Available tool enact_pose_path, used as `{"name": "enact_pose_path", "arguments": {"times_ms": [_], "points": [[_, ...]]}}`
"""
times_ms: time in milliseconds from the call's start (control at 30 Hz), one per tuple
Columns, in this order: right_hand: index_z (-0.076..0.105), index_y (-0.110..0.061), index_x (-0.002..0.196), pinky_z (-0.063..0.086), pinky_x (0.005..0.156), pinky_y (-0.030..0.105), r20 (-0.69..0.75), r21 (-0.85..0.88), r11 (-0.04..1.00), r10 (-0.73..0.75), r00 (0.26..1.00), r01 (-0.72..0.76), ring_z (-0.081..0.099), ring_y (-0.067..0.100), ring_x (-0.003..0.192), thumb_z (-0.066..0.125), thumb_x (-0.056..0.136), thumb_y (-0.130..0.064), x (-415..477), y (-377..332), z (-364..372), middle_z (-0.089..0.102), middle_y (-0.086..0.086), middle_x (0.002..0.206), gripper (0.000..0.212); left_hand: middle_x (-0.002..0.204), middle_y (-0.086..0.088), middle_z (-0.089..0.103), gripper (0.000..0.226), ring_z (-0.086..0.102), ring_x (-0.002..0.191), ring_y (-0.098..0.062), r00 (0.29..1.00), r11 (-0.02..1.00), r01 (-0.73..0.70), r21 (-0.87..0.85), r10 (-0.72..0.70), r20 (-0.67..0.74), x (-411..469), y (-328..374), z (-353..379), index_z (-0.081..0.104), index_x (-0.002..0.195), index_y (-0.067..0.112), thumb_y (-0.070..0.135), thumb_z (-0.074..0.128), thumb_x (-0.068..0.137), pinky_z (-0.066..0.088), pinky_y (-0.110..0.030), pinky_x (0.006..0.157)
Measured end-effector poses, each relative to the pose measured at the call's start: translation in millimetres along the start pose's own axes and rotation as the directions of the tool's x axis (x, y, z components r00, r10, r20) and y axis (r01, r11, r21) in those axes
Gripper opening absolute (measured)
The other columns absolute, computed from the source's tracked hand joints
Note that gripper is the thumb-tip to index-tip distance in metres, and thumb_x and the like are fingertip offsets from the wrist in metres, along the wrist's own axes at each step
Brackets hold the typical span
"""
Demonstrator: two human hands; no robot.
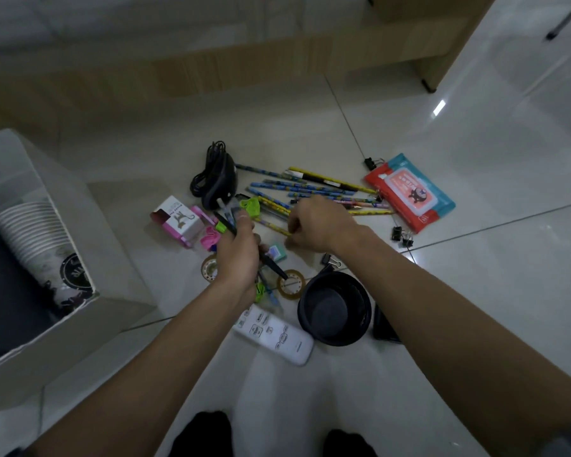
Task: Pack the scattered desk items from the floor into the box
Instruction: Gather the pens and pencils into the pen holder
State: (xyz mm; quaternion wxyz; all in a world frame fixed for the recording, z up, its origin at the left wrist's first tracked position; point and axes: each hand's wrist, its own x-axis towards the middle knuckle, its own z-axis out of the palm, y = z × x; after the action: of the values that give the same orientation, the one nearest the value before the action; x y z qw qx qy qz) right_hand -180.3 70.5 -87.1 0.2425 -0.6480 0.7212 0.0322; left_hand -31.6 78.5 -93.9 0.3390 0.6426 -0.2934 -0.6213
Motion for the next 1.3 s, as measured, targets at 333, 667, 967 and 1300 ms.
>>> {"name": "enact_pose_path", "arguments": {"times_ms": [333,667,967,1300], "points": [[0.075,-0.012,0.078,0.060,0.068,0.034,-0.024,0.164,0.975,0.157,0.987,-0.151,0.069,0.019,0.074,0.075,0.074,-0.037,-18,12,-28,0.074,0.003,0.079,0.025,0.076,0.002,0.044,0.027,0.033,0.041,-0.005,0.995,0.999,0.006,0.037,-0.009,0.097,-3,12,-9,0.057,0.097,0.019,0.045,0.063,0.094,0.033,-0.020,0.038],[0.079,-0.026,0.085,0.045,0.053,0.018,-0.103,0.882,0.462,-0.005,0.995,0.094,0.059,0.006,0.063,0.069,0.088,-0.030,-78,20,-29,0.075,-0.003,0.078,0.012,0.051,0.012,0.044,0.042,0.043,0.048,-0.008,0.907,0.909,-0.407,0.086,0.391,0.156,-42,36,30,0.049,0.075,0.024,0.055,0.039,0.100,0.037,-0.033,0.053],[0.076,-0.019,0.095,0.047,0.053,0.022,0.031,0.993,0.089,0.426,0.904,-0.076,0.060,0.009,0.056,0.064,0.092,-0.017,-92,57,5,0.076,-0.004,0.084,0.013,0.051,0.007,0.046,0.014,0.044,0.039,-0.012,0.732,0.849,-0.508,-0.146,0.515,0.446,-92,-13,49,0.053,0.089,0.026,0.035,0.054,0.100,0.041,-0.029,0.043],[0.075,-0.017,0.093,0.045,0.051,0.014,-0.165,0.890,0.453,0.426,0.889,-0.052,0.062,-0.003,0.060,0.062,0.092,-0.008,-71,70,23,0.075,0.002,0.086,0.015,0.099,-0.001,0.077,0.060,0.070,0.104,-0.020,0.702,0.779,-0.575,-0.250,0.627,0.338,-63,3,36,0.077,0.093,0.028,0.059,0.025,0.100,0.052,-0.029,0.090]]}}
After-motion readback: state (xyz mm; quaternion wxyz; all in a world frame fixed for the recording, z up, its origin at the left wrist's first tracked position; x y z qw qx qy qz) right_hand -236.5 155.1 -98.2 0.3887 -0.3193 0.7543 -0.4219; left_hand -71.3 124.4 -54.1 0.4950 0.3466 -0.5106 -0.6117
